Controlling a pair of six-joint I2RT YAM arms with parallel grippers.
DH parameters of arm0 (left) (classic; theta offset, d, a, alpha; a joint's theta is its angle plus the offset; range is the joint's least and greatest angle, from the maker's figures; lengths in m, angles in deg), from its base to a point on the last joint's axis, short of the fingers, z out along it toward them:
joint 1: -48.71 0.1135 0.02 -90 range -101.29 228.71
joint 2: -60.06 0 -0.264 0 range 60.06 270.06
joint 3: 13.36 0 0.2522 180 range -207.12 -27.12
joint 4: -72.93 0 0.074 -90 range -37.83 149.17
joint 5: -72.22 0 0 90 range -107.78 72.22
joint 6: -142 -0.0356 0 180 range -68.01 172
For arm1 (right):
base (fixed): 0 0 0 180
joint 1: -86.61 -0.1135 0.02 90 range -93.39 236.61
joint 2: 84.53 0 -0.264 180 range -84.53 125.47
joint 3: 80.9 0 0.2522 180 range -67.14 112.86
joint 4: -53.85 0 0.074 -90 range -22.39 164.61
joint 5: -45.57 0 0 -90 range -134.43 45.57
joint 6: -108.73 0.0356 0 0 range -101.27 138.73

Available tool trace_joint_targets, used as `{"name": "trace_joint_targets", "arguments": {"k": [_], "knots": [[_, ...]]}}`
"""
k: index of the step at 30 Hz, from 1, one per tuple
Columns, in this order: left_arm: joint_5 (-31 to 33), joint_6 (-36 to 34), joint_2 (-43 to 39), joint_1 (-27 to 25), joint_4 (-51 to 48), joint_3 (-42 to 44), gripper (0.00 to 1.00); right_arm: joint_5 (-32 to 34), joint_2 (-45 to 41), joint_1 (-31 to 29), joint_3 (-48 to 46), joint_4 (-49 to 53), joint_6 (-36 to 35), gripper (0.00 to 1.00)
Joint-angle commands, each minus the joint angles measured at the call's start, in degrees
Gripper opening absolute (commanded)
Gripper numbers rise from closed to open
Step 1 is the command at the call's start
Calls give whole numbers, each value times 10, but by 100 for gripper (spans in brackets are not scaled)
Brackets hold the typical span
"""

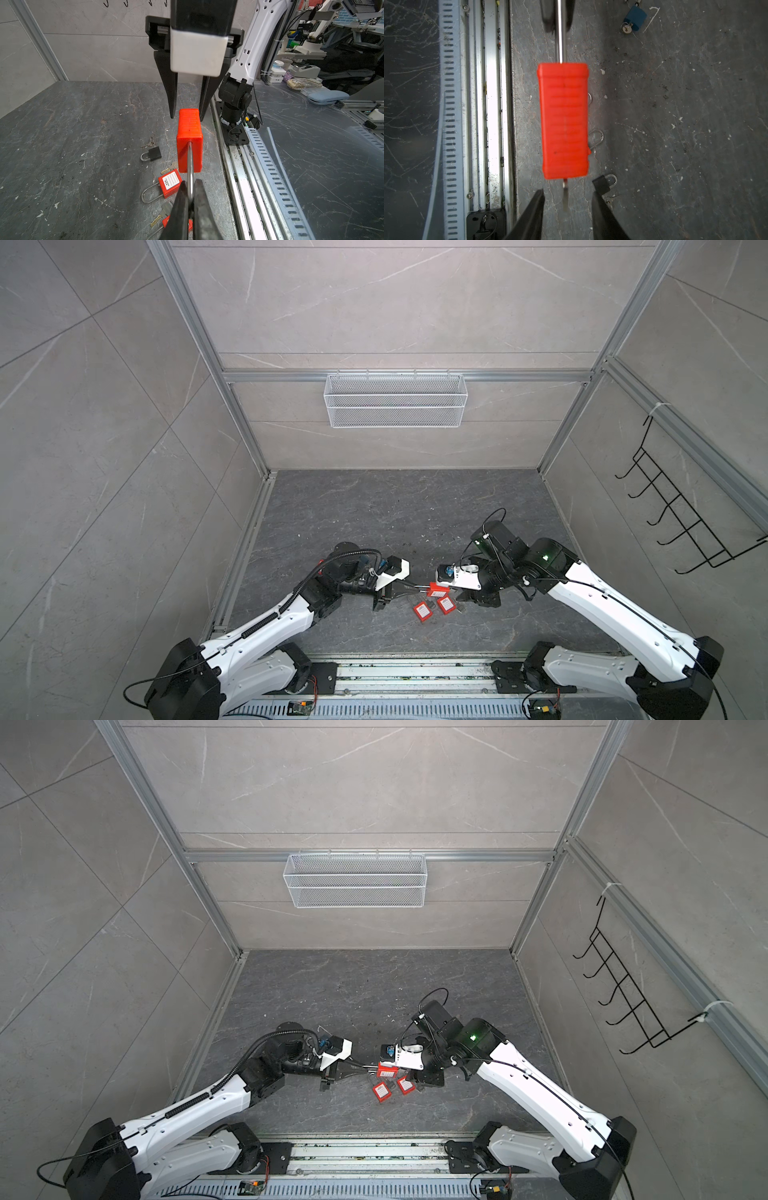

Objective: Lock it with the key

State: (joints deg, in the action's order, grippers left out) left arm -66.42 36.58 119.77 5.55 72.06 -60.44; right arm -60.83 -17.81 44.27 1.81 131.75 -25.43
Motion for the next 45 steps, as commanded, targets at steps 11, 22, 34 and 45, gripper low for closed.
{"name": "trace_joint_targets", "arguments": {"k": [11, 22, 34, 45], "knots": [[-28, -27, -6, -4, -23, -40, 0, -35, 31, 1, 19, 32, -24, 4], [-3, -80, -23, -2, -107, -55, 0, 1, -8, 10, -49, 24, -57, 0], [18, -144, -28, 4, -202, -76, 0, -4, -34, 76, -121, 7, -51, 0], [35, -327, 68, 95, -564, -222, 0, 43, -15, 89, -102, -133, 203, 0]]}}
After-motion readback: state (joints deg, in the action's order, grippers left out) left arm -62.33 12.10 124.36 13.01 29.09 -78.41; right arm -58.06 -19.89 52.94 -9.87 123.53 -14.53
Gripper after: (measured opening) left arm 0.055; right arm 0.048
